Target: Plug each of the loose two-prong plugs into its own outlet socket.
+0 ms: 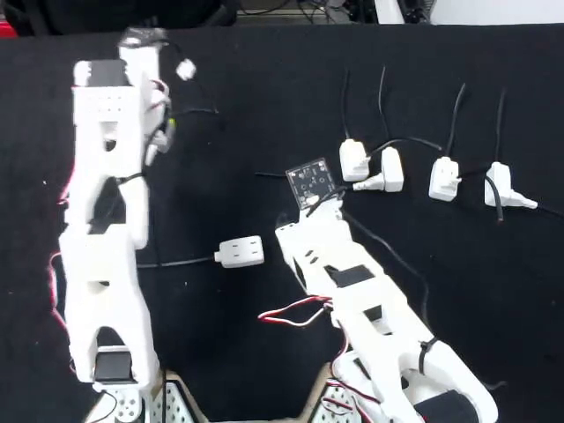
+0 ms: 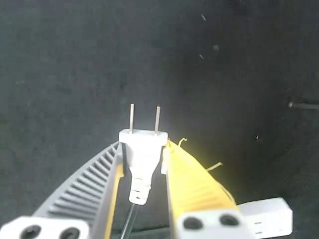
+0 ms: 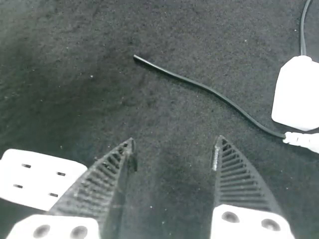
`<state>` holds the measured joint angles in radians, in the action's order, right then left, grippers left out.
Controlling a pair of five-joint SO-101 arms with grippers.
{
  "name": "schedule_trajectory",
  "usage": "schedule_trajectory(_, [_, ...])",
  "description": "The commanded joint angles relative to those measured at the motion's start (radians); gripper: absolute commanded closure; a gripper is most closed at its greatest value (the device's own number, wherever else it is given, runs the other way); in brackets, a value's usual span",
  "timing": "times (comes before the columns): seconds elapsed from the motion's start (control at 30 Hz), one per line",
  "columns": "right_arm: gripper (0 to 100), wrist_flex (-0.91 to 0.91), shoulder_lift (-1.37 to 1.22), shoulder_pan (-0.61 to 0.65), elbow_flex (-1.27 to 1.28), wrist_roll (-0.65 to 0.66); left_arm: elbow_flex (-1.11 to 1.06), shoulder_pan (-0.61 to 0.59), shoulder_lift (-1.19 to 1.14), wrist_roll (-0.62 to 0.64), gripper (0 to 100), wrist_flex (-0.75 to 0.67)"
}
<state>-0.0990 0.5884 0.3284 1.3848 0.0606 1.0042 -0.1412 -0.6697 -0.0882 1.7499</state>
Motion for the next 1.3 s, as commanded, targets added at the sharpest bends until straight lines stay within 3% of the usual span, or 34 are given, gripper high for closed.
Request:
schedule_trajectory(0.0, [76.9, 0.02, 0.038, -0.008, -0.036, 0.005, -0.058, -0.054, 0.184, 0.018, 97, 0.012])
schedule_trajectory(0.2, [76.9, -0.006, 0.039, -0.015, -0.039, 0.008, -0.351, -0.053, 0.482, 0.021, 97, 0.012])
schedule_trajectory(0.4, [76.9, -0.284, 0.14, -0.103, -0.125, 0.005, -0.816, 0.042, 0.842, 0.015, 97, -0.035])
schedule_trajectory(0.6, [76.9, -0.623, 0.398, -0.19, -0.186, 0.011, -1.273, 0.183, 1.112, 0.017, 97, -0.347])
schedule_trajectory(0.73, [76.9, -0.865, 0.618, -0.37, -0.199, 0.106, -1.492, 0.328, 1.186, 0.025, 96, -0.542])
schedule_trajectory(0.83, [77.0, -0.953, 0.774, -0.517, -0.171, 0.14, -1.63, 0.415, 1.169, 0.026, 88, -0.68])
schedule_trajectory(0.93, [77.0, -0.99, 0.891, -0.589, -0.097, 0.173, -1.738, 0.49, 1.148, 0.072, 81, -0.839])
schedule_trajectory(1.13, [77.0, -0.985, 1.059, -0.588, 0.094, 0.203, -1.791, 0.628, 1.145, 0.227, 80, -1.048])
schedule_trajectory(1.27, [77.0, -0.985, 1.144, -0.577, 0.162, 0.226, -1.748, 0.549, 1.145, 0.264, 80, -1.031])
